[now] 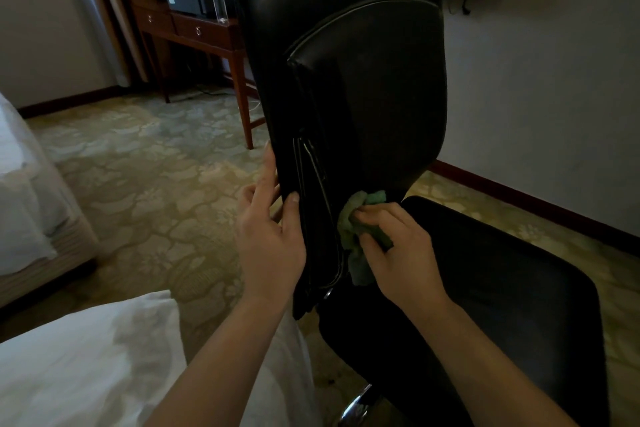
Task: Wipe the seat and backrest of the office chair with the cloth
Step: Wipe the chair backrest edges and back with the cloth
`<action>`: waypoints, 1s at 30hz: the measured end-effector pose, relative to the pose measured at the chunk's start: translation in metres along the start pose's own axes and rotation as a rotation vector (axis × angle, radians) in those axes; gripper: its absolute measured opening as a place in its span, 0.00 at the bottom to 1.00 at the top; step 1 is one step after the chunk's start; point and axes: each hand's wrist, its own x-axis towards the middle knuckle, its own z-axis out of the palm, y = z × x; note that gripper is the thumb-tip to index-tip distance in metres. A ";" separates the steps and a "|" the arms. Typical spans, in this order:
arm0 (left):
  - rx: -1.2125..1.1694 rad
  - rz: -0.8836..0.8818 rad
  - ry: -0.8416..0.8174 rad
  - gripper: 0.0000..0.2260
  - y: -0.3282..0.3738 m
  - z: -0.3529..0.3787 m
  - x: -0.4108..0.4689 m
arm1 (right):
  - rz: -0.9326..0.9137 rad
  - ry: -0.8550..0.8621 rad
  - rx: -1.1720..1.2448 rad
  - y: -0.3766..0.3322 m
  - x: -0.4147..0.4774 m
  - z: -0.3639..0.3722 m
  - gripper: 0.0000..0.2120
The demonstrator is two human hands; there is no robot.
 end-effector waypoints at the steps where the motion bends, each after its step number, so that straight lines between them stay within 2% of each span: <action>1: -0.006 -0.002 -0.006 0.30 -0.001 -0.001 0.001 | 0.009 0.031 0.015 -0.003 0.004 -0.002 0.14; 5: -0.054 -0.033 -0.042 0.31 -0.003 -0.005 0.003 | -0.001 0.159 0.088 -0.018 0.029 -0.008 0.14; 11: -0.041 0.009 -0.165 0.33 -0.010 -0.025 0.014 | -0.032 0.063 0.074 -0.022 0.039 0.000 0.13; 15: -0.068 -0.079 -0.247 0.34 -0.020 -0.026 0.008 | 0.001 0.068 0.021 -0.008 0.015 0.009 0.12; 21: -0.027 -0.117 -0.248 0.33 -0.024 -0.020 -0.003 | 0.077 0.037 0.038 -0.003 -0.004 0.006 0.14; 25: -0.050 -0.169 -0.262 0.31 -0.020 -0.019 -0.008 | 0.231 0.217 0.193 -0.014 0.008 -0.010 0.17; 30: -0.088 -0.205 -0.269 0.31 -0.016 -0.015 -0.012 | 0.103 0.171 0.139 -0.024 0.035 -0.011 0.15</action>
